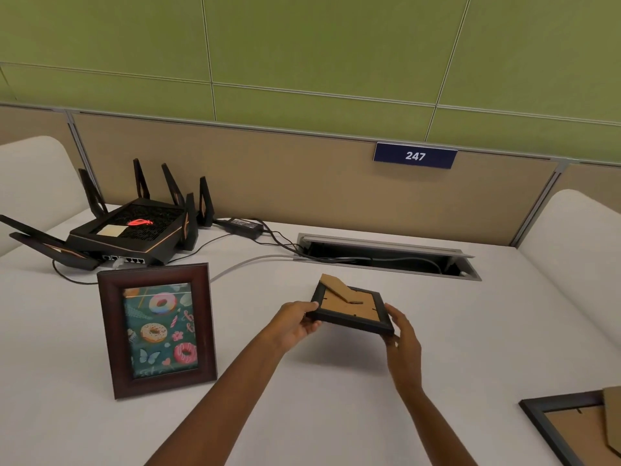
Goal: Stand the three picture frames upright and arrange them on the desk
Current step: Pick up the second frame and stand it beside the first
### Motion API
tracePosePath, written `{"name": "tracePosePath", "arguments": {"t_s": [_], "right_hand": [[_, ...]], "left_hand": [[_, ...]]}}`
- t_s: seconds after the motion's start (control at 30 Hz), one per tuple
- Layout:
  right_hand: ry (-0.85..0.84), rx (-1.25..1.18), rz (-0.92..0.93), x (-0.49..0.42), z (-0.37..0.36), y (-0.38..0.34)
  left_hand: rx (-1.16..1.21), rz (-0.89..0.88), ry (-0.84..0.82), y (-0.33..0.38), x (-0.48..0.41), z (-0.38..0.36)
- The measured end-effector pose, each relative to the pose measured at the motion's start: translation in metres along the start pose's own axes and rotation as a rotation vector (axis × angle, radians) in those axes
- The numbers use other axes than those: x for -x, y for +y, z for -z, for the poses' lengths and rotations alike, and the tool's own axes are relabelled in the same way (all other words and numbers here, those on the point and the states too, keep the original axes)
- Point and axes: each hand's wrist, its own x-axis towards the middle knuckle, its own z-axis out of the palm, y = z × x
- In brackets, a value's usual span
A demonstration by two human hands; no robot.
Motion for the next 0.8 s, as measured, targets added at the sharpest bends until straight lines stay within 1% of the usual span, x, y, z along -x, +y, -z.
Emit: {"name": "tracePosePath", "arguments": {"t_s": [0.07,0.2,0.3,0.4,0.47,0.53,0.67,0.73,0.8], "right_hand": [[0.02,0.033,0.057,-0.007,0.006,0.0],[0.084,0.009,0.091,-0.015,0.017,-0.001],[0.091,0.002,0.138,-0.016,0.018,-0.004],[0.105,-0.114,0.133,-0.011,0.015,-0.011],[0.123,-0.214,0.134,-0.01,0.014,-0.016],[0.105,-0.299,0.132,-0.011,0.014,-0.021],[0.06,-0.489,-0.009,-0.012,0.013,-0.03],[0.033,-0.563,-0.068,-0.011,0.011,-0.033],[0.001,-0.617,-0.111,-0.009,0.009,-0.036]], "left_hand": [[0.018,0.02,-0.023,0.003,0.006,-0.002],[0.057,0.069,-0.044,0.009,0.017,-0.005],[0.06,0.027,-0.044,0.016,0.023,-0.008],[0.017,-0.04,-0.03,0.023,0.029,-0.011],[-0.04,-0.061,-0.058,0.029,0.032,-0.011],[-0.126,-0.065,-0.073,0.035,0.035,-0.009],[-0.318,-0.116,0.021,0.033,0.032,-0.006],[-0.449,-0.158,0.096,0.023,0.03,-0.004],[-0.532,-0.177,0.125,0.013,0.027,-0.001]]}}
